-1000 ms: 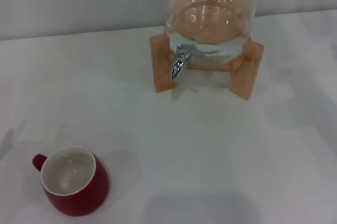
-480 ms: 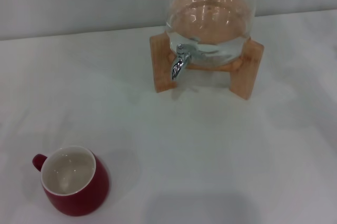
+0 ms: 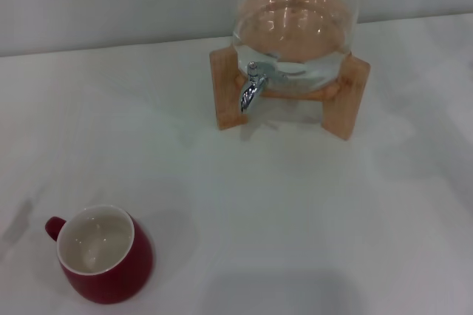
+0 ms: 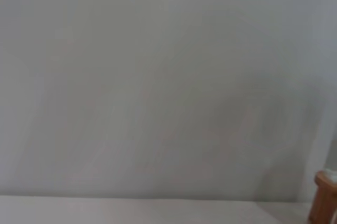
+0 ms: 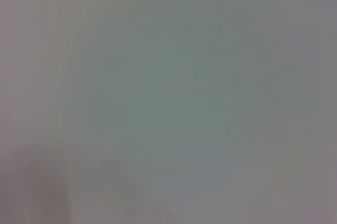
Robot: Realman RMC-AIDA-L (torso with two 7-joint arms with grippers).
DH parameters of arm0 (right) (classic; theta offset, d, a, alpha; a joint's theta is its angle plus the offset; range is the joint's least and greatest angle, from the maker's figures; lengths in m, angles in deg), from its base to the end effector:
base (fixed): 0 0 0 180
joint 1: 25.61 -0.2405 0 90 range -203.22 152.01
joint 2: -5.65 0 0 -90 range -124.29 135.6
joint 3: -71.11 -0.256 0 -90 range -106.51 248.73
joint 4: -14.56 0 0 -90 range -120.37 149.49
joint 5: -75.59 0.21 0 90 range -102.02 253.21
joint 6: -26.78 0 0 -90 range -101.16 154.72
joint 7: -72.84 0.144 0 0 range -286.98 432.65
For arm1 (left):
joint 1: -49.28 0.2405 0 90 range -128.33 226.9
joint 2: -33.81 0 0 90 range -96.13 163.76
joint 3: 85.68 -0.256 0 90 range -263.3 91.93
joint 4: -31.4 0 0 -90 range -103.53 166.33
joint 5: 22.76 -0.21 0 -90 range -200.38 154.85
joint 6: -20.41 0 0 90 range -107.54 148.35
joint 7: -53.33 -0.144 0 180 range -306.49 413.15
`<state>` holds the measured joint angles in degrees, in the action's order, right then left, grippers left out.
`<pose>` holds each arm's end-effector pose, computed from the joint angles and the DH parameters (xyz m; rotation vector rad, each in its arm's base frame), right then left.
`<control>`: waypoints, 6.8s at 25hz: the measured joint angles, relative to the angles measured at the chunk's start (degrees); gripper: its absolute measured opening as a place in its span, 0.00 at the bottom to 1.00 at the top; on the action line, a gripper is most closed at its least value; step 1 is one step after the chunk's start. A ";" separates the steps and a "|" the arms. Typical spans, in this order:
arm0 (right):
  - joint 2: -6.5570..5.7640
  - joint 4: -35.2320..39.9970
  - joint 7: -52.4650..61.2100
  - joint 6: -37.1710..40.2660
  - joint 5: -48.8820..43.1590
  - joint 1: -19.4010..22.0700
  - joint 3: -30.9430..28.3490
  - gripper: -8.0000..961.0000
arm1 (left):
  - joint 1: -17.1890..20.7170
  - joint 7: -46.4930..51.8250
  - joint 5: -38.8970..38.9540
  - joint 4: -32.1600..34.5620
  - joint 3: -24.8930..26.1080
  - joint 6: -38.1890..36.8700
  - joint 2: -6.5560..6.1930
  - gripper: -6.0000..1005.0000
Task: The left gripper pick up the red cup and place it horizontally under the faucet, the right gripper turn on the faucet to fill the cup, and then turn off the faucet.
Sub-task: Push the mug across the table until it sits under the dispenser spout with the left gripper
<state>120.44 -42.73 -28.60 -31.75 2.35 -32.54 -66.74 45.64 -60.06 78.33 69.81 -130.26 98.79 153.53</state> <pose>0.3583 0.3065 0.1838 -1.6440 0.6498 0.7073 -0.3675 0.2416 0.0497 -1.9735 -0.8068 -0.8377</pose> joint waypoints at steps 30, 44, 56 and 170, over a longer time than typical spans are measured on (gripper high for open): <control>0.08 0.46 -0.35 0.68 0.86 -0.80 -0.40 0.66 | 2.28 -18.56 0.20 -8.49 -0.79 2.81 -0.22 0.86; 0.09 0.61 -0.94 0.70 1.51 -1.10 -0.40 0.66 | -0.16 -21.95 -0.01 -13.66 -0.95 -0.37 -0.25 0.86; 0.08 0.61 -1.00 0.70 2.11 -1.24 -0.40 0.66 | -1.41 -22.15 -0.48 -14.13 -1.19 -0.98 -0.33 0.86; 0.08 1.38 -3.94 -1.88 6.03 -0.73 -0.44 0.66 | -11.57 -13.11 -3.35 -14.21 -3.29 -3.93 -0.60 0.16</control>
<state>120.52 -41.36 -32.54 -33.64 8.37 -33.27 -67.18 34.07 -73.17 74.99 55.60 -133.55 94.86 152.93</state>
